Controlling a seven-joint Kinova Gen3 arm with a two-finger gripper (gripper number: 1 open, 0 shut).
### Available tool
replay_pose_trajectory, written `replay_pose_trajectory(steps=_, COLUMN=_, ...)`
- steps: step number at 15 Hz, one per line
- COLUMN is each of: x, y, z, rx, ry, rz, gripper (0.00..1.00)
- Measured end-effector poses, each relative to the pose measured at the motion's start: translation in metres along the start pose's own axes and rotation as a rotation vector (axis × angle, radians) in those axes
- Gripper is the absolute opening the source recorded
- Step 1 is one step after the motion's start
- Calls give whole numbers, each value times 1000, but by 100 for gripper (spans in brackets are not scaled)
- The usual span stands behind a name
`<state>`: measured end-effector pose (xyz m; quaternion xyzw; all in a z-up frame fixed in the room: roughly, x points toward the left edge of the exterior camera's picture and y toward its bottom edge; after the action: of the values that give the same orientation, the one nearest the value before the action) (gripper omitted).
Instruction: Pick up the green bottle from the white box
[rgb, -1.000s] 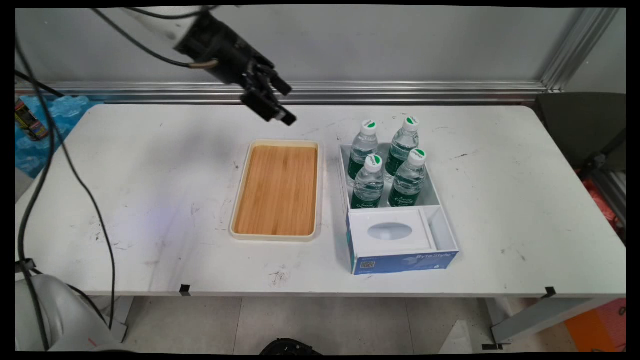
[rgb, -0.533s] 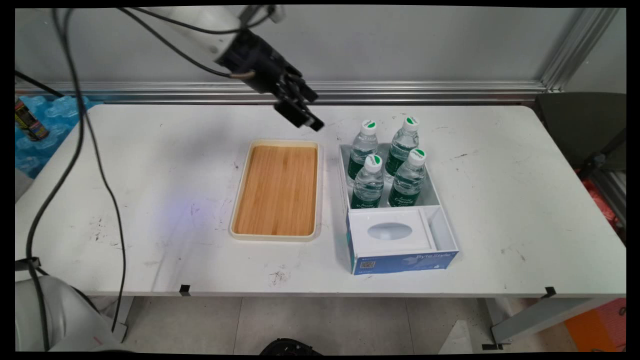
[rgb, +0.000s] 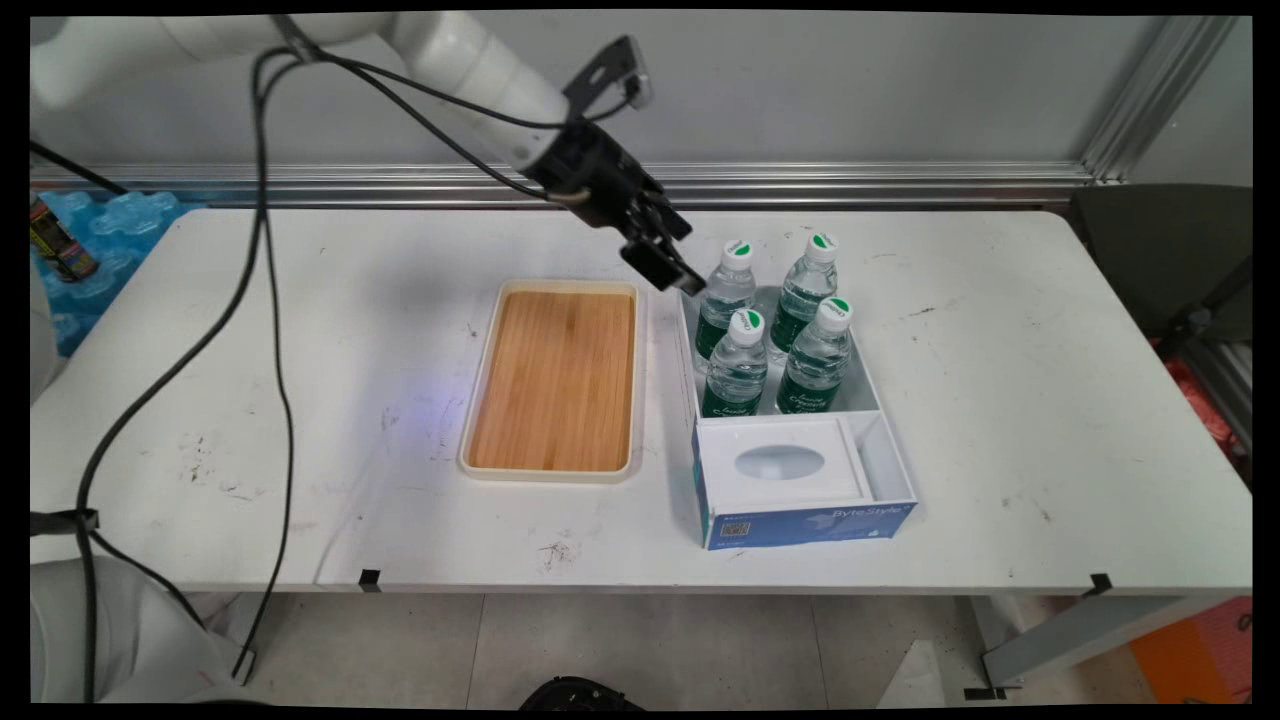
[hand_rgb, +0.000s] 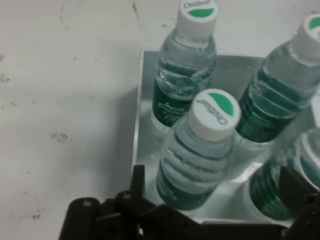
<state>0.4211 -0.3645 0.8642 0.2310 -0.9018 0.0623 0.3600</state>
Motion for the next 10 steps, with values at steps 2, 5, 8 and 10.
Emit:
replay_pose_trajectory(steps=2, x=1, y=-2, z=14, rx=0, ry=0, rz=-6, gripper=100)
replay_pose_trajectory(steps=5, x=2, y=-2, z=34, rx=-1, ry=-4, rz=-14, gripper=100)
replay_pose_trajectory(steps=8, x=2, y=-4, z=51, rx=4, ry=-8, rz=-19, gripper=100)
replay_pose_trajectory(steps=10, x=2, y=-5, z=59, rx=9, ry=-10, rz=-20, gripper=100)
